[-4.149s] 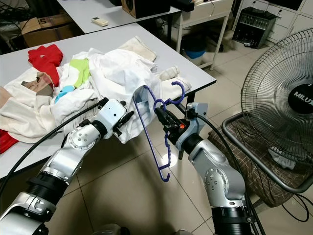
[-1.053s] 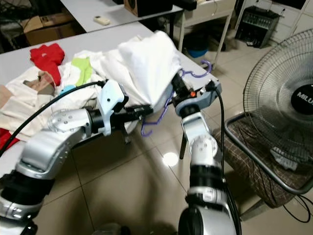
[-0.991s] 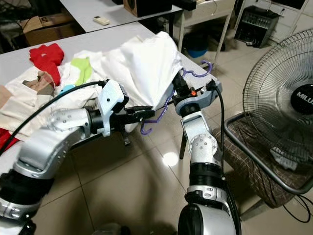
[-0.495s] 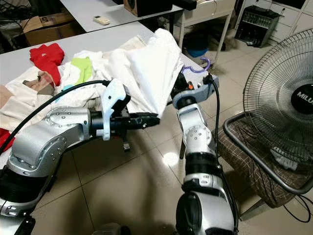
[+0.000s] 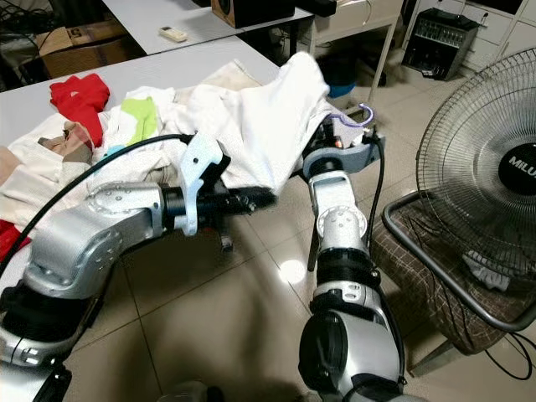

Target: Hang hanger

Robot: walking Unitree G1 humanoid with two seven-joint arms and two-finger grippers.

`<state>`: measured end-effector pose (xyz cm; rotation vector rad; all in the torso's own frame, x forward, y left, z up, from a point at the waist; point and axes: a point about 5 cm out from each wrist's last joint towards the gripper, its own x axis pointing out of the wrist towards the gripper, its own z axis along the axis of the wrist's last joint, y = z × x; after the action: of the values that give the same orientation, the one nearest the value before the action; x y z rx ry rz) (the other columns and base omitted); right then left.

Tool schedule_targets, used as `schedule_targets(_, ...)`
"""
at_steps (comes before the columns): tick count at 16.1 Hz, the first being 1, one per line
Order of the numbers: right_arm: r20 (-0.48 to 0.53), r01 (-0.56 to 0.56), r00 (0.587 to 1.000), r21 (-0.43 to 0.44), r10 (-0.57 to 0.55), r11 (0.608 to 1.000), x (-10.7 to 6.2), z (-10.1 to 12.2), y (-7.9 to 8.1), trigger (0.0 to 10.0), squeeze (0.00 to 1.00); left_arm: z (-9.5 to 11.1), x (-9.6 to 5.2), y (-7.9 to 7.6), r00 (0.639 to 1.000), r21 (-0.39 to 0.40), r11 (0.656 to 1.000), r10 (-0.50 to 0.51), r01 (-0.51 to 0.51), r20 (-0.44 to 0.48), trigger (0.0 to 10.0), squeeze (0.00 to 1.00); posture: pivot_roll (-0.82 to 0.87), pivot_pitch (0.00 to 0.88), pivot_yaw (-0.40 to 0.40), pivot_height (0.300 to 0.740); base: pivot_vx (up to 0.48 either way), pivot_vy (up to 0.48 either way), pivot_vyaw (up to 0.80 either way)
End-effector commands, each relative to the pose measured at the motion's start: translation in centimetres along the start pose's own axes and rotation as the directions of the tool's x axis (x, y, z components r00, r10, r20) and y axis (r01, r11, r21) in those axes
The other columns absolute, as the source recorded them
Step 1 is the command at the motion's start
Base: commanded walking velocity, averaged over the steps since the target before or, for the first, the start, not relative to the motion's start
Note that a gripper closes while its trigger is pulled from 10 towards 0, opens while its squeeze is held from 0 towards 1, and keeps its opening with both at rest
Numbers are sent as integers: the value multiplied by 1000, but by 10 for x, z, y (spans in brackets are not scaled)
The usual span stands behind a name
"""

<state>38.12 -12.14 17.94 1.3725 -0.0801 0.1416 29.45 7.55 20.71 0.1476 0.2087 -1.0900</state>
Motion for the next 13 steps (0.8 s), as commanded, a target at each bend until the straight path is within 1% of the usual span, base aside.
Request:
schedule_targets(1,-58,-28,998,106,35,994,5,-35,20,10000,0,4,1,9,997,37,996,80,-80,16,1412,0,82,26,56,740,0,0,0)
schedule_targets(2,-67,-17,997,78,23,997,5,-37,18,10000,0,10,1,17,988,15,989,144,-145,46,0,0,84,21,54,740,0,0,0)
schedule_targets(4,-52,23,999,154,-15,988,6,-37,14,10000,0,12,0,22,986,10,987,161,-162,48,0,0,87,19,53,740,0,0,0)
schedule_targets(5,-56,43,998,163,-34,986,6,-37,12,10000,0,10,-2,26,983,18,983,182,-182,30,0,0,86,16,54,740,0,0,0)
schedule_targets(6,-73,58,996,140,-48,988,6,-40,11,10000,0,10,-2,30,979,20,979,204,-205,27,0,0,86,17,57,740,0,0,0)
schedule_targets(7,-76,67,995,124,-57,990,6,-41,10,10000,0,11,-3,31,980,14,980,198,-198,28,0,0,86,16,58,740,0,0,0)
schedule_targets(8,-76,78,994,62,-73,995,6,-42,8,10000,0,13,-3,26,988,-7,988,152,-152,31,0,0,87,16,61,740,0,0,0)
schedule_targets(9,-79,95,992,3,-95,995,5,-44,5,10000,0,17,-3,13,998,-52,997,51,-49,43,0,0,88,15,62,740,0,0,0)
schedule_targets(10,-85,113,989,-43,-117,993,5,-46,2,10000,0,23,-2,0,996,-71,996,-49,54,76,0,0,89,16,62,740,0,0,0)
schedule_targets(11,-92,115,988,-76,-122,990,5,-48,2,10000,0,26,-1,-5,992,-86,992,-86,94,97,0,0,91,15,63,740,0,0,0)
schedule_targets(12,-132,94,984,-208,-123,974,3,-55,2,10000,0,36,3,-14,978,-116,981,-133,152,161,0,0,90,15,65,740,0,0,0)
schedule_targets(13,-166,68,979,-294,-121,953,2,-61,2,10000,0,44,7,-14,968,-146,976,-130,163,214,0,0,90,15,65,740,0,0,0)
